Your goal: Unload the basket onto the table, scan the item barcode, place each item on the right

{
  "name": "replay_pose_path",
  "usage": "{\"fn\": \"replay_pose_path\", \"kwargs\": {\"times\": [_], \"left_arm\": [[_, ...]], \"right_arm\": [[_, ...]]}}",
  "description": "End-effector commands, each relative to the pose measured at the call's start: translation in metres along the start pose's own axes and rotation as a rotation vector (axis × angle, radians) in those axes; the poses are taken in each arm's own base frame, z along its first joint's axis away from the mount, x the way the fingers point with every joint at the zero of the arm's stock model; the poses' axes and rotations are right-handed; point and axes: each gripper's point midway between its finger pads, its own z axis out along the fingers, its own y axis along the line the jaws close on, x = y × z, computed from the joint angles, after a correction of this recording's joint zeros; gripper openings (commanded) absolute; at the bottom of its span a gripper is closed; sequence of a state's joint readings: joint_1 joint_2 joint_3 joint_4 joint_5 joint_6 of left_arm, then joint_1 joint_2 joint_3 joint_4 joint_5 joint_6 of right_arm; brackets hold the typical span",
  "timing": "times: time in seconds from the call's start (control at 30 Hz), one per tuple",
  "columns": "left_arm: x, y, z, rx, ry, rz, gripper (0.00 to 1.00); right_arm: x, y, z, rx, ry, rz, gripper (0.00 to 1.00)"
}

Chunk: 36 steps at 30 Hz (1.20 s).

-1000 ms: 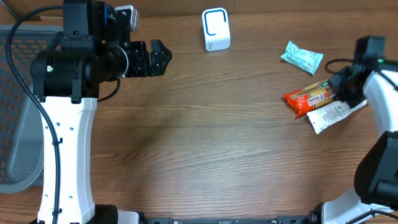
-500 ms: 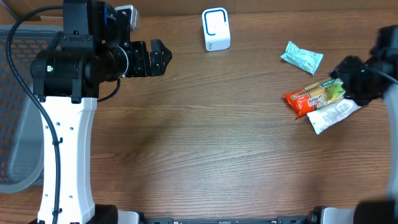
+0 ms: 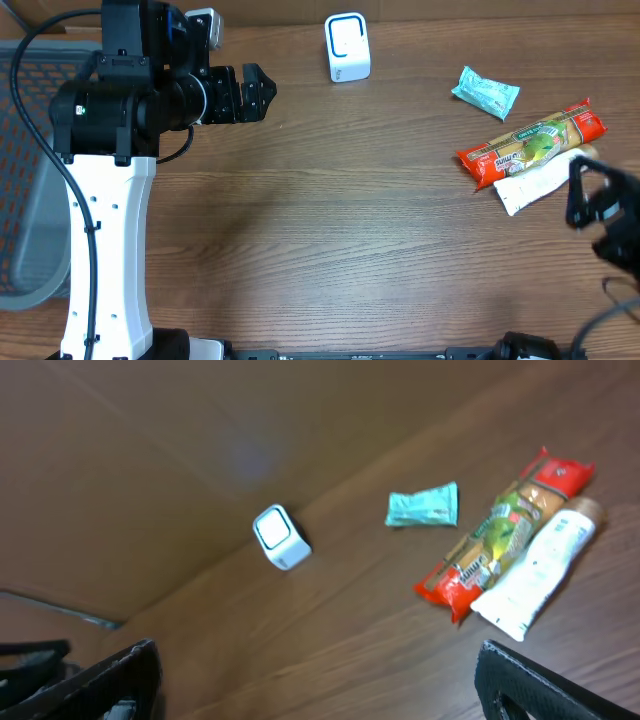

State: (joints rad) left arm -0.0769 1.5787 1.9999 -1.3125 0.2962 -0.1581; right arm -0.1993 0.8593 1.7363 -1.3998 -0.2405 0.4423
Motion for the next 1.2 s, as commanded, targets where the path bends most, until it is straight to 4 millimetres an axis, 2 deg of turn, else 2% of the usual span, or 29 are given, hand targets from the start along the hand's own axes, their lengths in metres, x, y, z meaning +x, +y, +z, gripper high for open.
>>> {"fn": "replay_pose_path", "kwargs": {"times": [0.0,0.1,0.33,0.53,0.67,0.77,0.83,1.03,1.17], "left_arm": [[-0.002,0.001,0.002,0.001,0.001,-0.003,0.99],[-0.002,0.002,0.002,0.0,0.0,-0.003,0.99],[-0.002,0.001,0.002,0.001,0.001,-0.003,0.99],[-0.002,0.002,0.002,0.0,0.0,-0.003,1.0],[-0.002,0.001,0.002,0.001,0.001,-0.003,0.99],[-0.002,0.002,0.002,0.0,0.0,-0.003,1.0],[-0.002,0.002,0.002,0.0,0.0,-0.003,1.0],[-0.002,0.001,0.002,0.001,0.001,-0.003,1.0],[-0.002,0.002,0.002,0.0,0.0,-0.003,1.0]], "right_arm": [[0.004,0.005,-0.016,-0.032,-0.036,-0.027,1.0],[0.005,0.006,-0.021,-0.039,-0.047,-0.031,1.0],[0.027,-0.009,-0.019,0.024,0.043,-0.004,1.0],[0.015,-0.006,-0.029,-0.002,-0.059,-0.061,1.0],[0.014,-0.016,-0.027,-0.004,-0.151,-0.1,1.0],[0.018,-0.026,-0.011,-0.014,-0.212,-0.116,1.0],[0.027,-0.032,0.007,-0.035,-0.233,-0.123,1.0],[0.059,-0.05,0.071,-0.151,-0.341,-0.14,1.0],[0.083,-0.062,0.1,-0.24,-0.435,-0.149,1.0]]}}
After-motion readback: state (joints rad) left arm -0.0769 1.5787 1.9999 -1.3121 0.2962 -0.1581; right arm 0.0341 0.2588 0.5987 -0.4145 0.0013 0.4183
